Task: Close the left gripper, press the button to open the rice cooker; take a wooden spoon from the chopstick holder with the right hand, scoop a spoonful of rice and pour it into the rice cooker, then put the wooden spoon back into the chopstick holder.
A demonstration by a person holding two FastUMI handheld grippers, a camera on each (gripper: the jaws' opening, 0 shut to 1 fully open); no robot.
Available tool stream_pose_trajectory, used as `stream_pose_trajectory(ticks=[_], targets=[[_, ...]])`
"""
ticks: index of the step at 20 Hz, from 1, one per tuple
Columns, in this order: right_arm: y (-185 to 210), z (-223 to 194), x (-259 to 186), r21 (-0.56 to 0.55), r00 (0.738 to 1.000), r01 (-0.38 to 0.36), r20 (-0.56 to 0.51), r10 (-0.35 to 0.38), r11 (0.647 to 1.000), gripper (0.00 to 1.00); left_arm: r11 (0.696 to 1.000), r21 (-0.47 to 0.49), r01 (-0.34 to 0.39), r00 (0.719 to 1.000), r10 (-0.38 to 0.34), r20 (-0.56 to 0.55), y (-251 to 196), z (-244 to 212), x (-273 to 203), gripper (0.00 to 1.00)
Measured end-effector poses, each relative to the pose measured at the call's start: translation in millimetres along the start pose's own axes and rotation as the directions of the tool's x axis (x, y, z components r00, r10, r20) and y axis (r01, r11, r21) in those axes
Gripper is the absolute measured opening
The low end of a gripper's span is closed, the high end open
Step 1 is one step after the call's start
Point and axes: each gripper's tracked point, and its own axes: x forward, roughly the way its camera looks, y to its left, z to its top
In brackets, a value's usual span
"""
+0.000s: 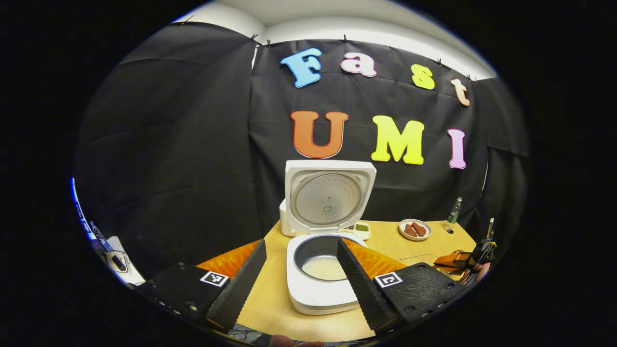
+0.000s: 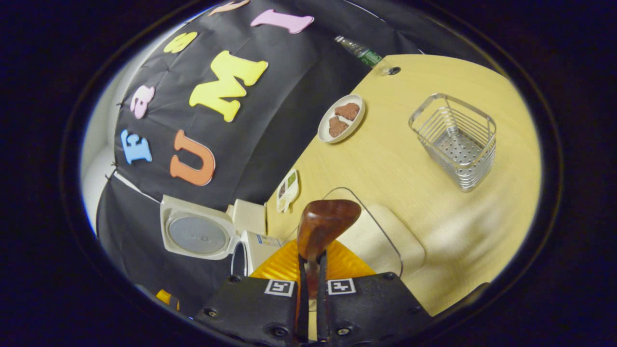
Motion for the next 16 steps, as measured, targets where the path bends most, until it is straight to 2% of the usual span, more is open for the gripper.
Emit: stream_pose_trajectory(ticks=[4, 8, 11, 13, 16], targets=[[6, 35, -28, 0.079, 0.997, -0.043, 0.068, 0.038, 0.996, 0.12, 0.999, 0.003, 0.049, 0.999, -0.049, 0.023, -19, 5, 13, 0.94], [29, 56, -47, 0.122, 0.99, -0.099, 0.113, 0.085, 0.988, 0.12, 0.998, -0.015, 0.063, 0.997, -0.063, 0.044, -20, 5, 18, 0.94], [60, 60, -53, 0.139, 0.982, -0.162, 0.115, 0.147, 0.977, 0.11, 0.998, -0.028, 0.051, 0.997, -0.049, 0.058, -11, 4, 17, 0.94], [84, 58, -47, 0.147, 0.977, -0.203, 0.103, 0.189, 0.968, 0.09, 0.999, -0.035, 0.037, 0.997, -0.034, 0.065, 0, 3, 13, 0.94], [128, 45, -30, 0.119, 0.969, -0.247, 0.057, 0.242, 0.962, 0.11, 1.0, -0.021, 0.008, 0.998, -0.007, 0.07, 17, -4, 7, 0.94]])
